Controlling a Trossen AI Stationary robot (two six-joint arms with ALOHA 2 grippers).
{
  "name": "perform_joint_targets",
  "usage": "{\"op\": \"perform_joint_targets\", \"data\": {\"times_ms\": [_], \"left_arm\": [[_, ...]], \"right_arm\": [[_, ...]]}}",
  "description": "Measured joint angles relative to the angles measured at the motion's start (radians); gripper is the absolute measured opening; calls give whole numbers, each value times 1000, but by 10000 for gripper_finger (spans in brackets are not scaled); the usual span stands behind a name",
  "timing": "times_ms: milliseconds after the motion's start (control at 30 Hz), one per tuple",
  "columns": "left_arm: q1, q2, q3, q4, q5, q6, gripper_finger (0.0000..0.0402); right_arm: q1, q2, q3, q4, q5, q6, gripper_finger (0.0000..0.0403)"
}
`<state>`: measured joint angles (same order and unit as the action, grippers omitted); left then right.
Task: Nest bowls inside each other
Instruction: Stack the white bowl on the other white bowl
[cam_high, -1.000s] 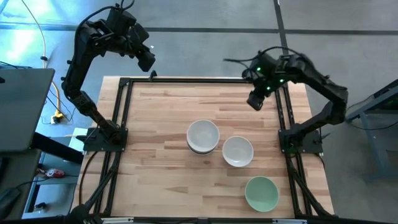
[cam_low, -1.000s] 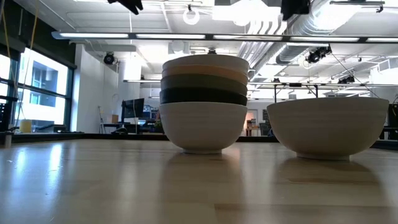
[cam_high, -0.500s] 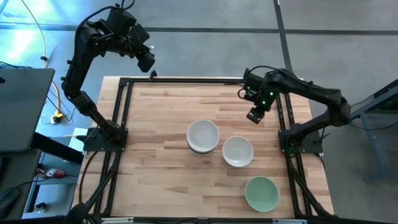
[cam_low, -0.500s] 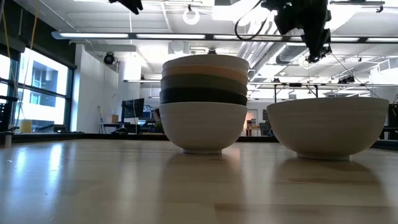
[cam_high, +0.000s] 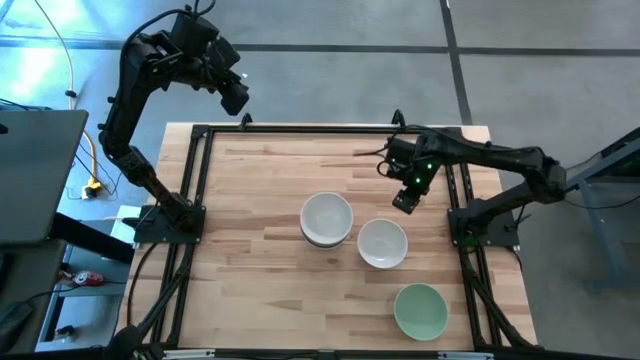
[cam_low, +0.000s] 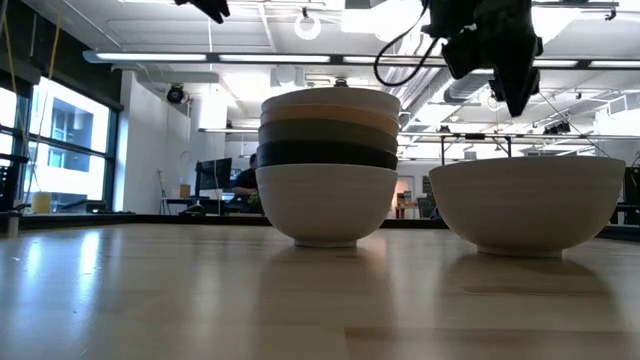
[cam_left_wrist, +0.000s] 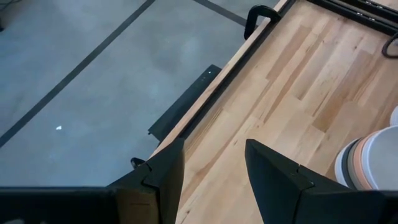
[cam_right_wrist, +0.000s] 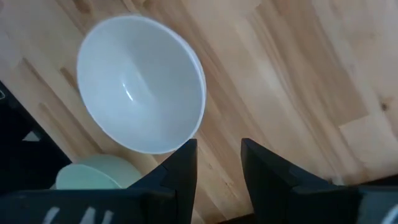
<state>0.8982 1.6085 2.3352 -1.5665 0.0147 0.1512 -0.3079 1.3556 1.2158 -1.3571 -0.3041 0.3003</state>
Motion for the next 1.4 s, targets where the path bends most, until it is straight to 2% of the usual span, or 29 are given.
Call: {"op": "perform_joint_targets", "data": {"times_ms": [500, 967, 1400], "left_arm": [[-1, 0, 0, 0, 0, -1, 156], [-1, 0, 0, 1, 0, -11, 156], [-1, 0, 0, 1, 0, -17, 156]], "right_arm": [[150, 0, -123, 167, -17, 98, 114], [190, 0, -234, 267, -4, 164, 114], [191, 1, -250, 287, 46, 268, 114]]}}
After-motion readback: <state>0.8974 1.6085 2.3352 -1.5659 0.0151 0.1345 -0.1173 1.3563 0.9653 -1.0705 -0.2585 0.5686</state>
